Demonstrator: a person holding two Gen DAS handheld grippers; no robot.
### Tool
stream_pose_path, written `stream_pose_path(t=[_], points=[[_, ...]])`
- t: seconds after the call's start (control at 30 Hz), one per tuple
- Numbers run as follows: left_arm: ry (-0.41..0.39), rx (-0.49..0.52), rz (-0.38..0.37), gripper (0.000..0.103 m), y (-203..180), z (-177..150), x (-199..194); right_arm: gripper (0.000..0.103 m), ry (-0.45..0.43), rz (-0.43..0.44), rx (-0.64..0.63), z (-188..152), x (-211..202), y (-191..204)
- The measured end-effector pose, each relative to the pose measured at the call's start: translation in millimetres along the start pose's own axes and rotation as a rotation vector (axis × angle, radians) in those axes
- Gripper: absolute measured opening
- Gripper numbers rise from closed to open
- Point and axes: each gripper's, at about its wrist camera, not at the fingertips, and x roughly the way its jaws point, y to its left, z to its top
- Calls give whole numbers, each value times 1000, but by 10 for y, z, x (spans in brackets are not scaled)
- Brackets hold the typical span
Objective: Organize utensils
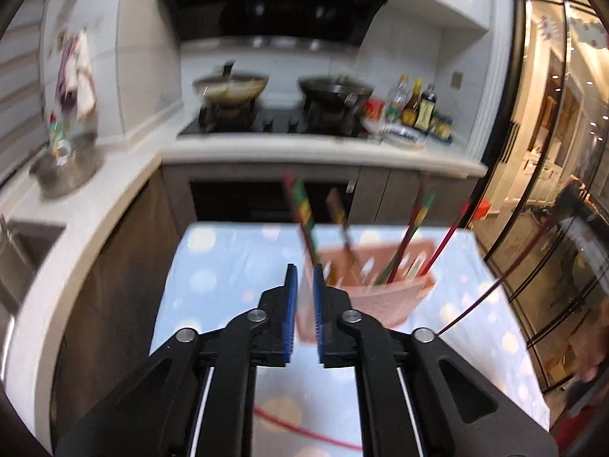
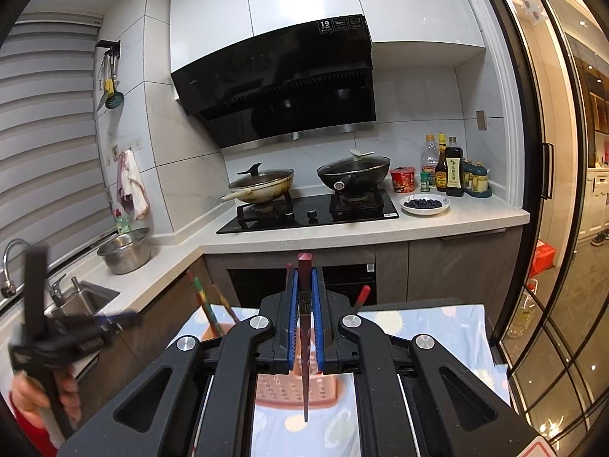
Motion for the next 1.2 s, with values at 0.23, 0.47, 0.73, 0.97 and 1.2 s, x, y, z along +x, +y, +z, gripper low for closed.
stream_pose_path(t=[0.23,0.47,0.73,0.97,1.2], points=[[186,-46,78,31,266,-729,488,7,39,17,33,-336,-305,22],[250,-46,134,35,488,-842,940,7,112,20,58,-641,-365,68],[375,-26,152,35,619,-1207,1329,7,152,17,61,-774,-353,122],[387,-4,124,35,584,-1589,972,7,157,28,57,-826,-423,192],[405,-11,42,43,433,-2146,316,7,167,36,69,-952,-555,202]])
